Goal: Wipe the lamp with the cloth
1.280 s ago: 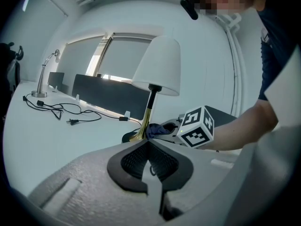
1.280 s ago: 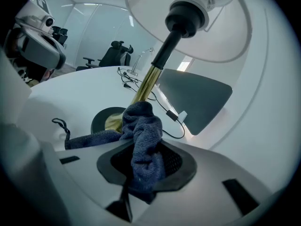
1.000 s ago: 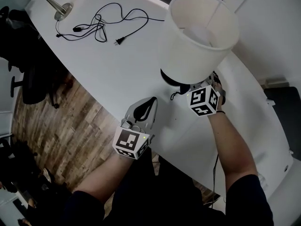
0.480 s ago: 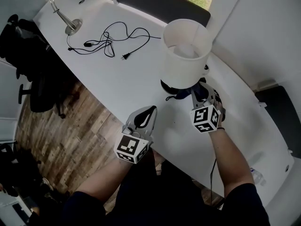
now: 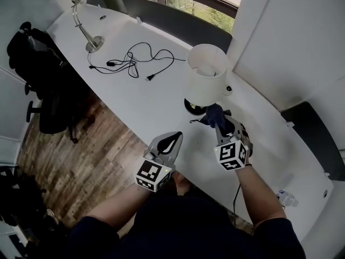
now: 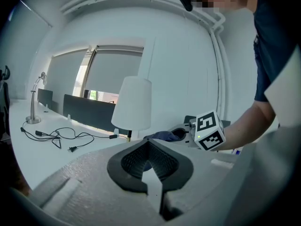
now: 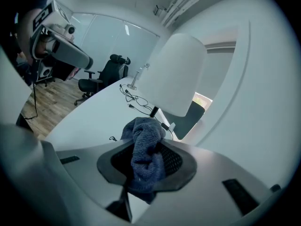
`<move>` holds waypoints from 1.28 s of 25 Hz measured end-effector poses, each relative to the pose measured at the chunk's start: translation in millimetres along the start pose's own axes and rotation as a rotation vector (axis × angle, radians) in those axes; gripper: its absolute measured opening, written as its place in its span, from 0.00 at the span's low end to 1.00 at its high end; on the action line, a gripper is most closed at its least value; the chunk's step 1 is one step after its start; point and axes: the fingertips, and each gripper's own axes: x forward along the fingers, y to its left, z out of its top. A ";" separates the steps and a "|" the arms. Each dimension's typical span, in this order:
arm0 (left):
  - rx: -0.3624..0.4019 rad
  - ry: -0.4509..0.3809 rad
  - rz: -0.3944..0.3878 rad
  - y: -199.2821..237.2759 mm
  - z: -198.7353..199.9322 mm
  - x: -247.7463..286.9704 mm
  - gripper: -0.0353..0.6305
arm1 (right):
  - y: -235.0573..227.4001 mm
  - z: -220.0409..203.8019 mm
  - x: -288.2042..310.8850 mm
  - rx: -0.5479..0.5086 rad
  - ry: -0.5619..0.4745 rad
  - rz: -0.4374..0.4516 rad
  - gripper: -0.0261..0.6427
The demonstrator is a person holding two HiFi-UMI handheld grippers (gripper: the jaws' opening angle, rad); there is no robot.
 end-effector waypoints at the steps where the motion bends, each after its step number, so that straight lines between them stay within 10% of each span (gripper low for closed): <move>1: 0.003 -0.003 -0.014 -6.3 3.7 -2.1 0.05 | 1.9 6.6 -7.9 0.007 -0.011 0.004 0.19; 19: 0.030 -0.045 -0.142 -84.3 42.4 -53.2 0.05 | 54.5 88.4 -144.5 0.305 -0.213 0.140 0.19; 32: 0.084 -0.082 -0.144 -102.6 48.7 -72.8 0.05 | 83.2 103.6 -179.9 0.325 -0.291 0.201 0.19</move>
